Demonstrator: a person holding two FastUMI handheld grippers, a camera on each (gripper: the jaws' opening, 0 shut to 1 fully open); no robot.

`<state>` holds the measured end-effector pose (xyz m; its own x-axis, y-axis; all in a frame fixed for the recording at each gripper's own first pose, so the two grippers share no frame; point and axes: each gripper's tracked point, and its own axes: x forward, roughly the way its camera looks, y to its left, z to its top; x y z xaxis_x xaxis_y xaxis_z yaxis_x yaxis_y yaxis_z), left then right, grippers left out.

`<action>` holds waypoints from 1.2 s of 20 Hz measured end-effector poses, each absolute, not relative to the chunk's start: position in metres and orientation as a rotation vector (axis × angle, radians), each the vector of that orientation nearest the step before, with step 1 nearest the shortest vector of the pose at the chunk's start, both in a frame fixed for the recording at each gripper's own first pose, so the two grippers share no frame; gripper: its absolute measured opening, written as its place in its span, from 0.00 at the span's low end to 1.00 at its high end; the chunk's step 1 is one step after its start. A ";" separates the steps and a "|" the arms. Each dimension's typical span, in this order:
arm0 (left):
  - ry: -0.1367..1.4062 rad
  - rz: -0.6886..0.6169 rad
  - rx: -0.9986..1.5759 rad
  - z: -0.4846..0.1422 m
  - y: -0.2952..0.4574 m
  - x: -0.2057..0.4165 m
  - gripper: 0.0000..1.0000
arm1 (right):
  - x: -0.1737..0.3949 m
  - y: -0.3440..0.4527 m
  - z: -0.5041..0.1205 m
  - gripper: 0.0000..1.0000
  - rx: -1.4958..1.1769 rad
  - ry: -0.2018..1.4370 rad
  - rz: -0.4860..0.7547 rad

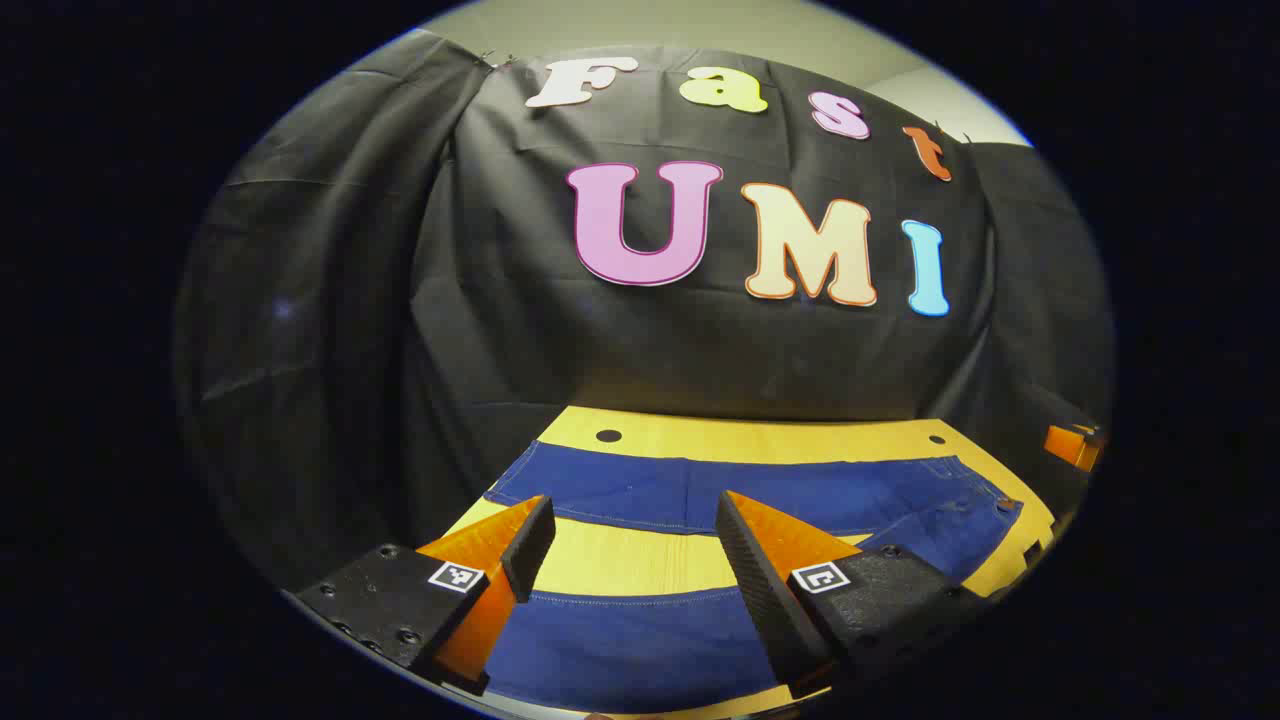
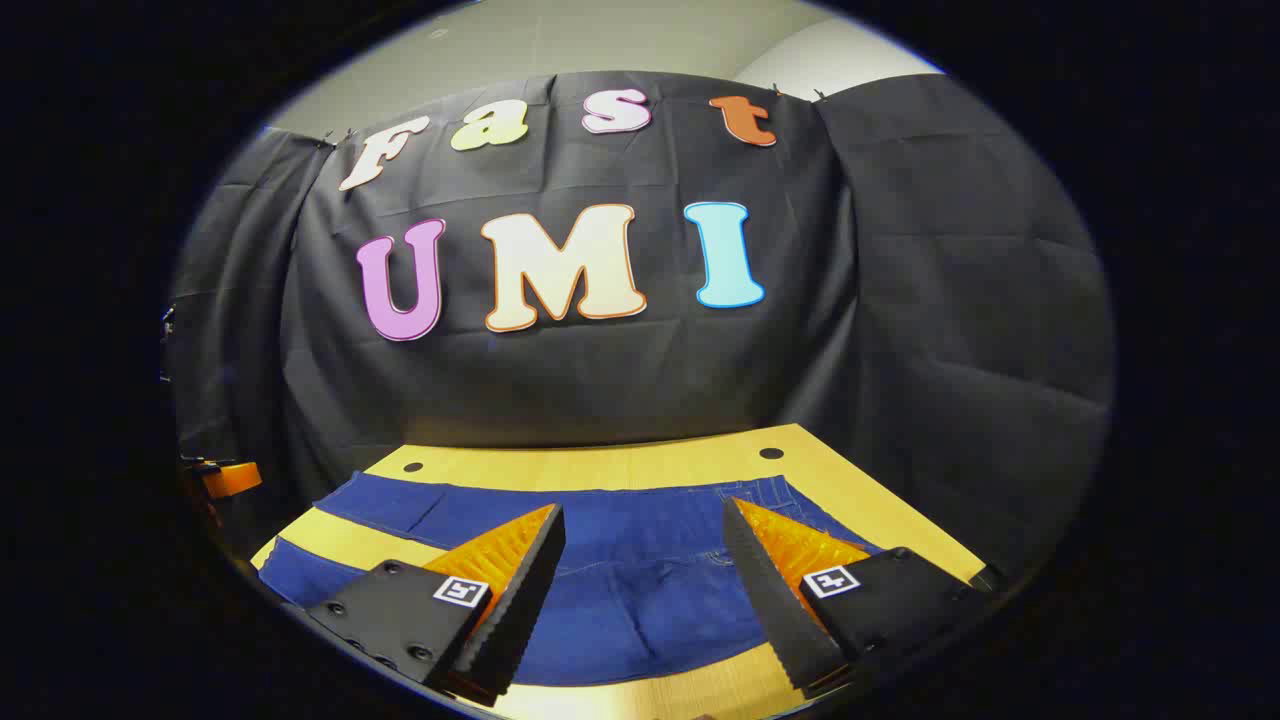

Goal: Grasp the waist and the cuffs of the jeans and fold them to make the two legs overlap; first hold the waist and fold one-third of the jeans toward the cuffs, then hold the cuffs and fold the remaining one-third in the same direction to finish folding.

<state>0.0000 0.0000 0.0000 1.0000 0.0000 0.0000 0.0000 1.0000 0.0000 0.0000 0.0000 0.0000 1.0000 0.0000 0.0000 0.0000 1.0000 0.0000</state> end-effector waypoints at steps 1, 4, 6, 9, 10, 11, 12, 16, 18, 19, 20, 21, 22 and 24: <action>0.013 -0.020 0.007 -0.003 -0.002 0.001 0.95 | 0.000 0.001 0.000 0.98 -0.002 0.005 0.005; 0.065 -0.090 0.047 -0.022 -0.005 0.002 0.96 | -0.002 0.001 -0.004 0.98 -0.002 0.018 0.013; 0.105 -0.141 0.084 -0.037 -0.007 0.001 0.96 | -0.006 0.000 -0.010 0.98 -0.006 0.036 0.013; 0.171 -0.224 0.127 -0.063 -0.010 -0.003 0.96 | -0.013 -0.003 -0.020 0.98 -0.020 0.076 0.003; 0.192 -0.251 0.142 -0.072 -0.011 -0.005 0.96 | -0.017 -0.003 -0.025 0.94 -0.022 0.091 0.002; 0.214 -0.281 0.164 -0.081 -0.011 -0.008 0.96 | -0.020 -0.002 -0.029 0.98 -0.024 0.106 0.003; 0.238 -0.315 0.189 -0.092 -0.013 -0.013 0.96 | -0.023 -0.001 -0.034 0.98 -0.030 0.123 0.006; 0.399 -0.477 0.328 -0.143 -0.012 -0.036 0.96 | -0.035 0.003 -0.054 0.98 -0.093 0.188 0.018; 0.480 -0.522 0.379 -0.168 -0.002 -0.049 0.97 | -0.038 0.005 -0.063 0.98 -0.097 0.212 0.028; 0.519 -0.538 0.387 -0.178 0.001 -0.053 0.96 | -0.039 0.009 -0.068 0.98 -0.087 0.228 0.036; 0.553 -0.552 0.395 -0.186 0.004 -0.057 0.97 | -0.041 0.011 -0.074 0.99 -0.076 0.241 0.043; 0.590 -0.571 0.408 -0.194 0.006 -0.063 0.97 | -0.041 0.015 -0.077 0.98 -0.071 0.253 0.048; 0.637 -0.611 0.419 -0.207 0.005 -0.072 0.97 | -0.043 0.016 -0.082 0.98 -0.072 0.264 0.051; 0.714 -0.658 0.464 -0.225 0.012 -0.085 0.96 | -0.043 0.017 -0.087 0.98 -0.084 0.275 0.050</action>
<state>-0.0851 0.0118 -0.2252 0.5724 -0.3880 -0.7224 0.6886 0.7057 0.1667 -0.0433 0.0166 -0.0871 0.9611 0.0375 -0.2736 -0.0605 0.9952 -0.0764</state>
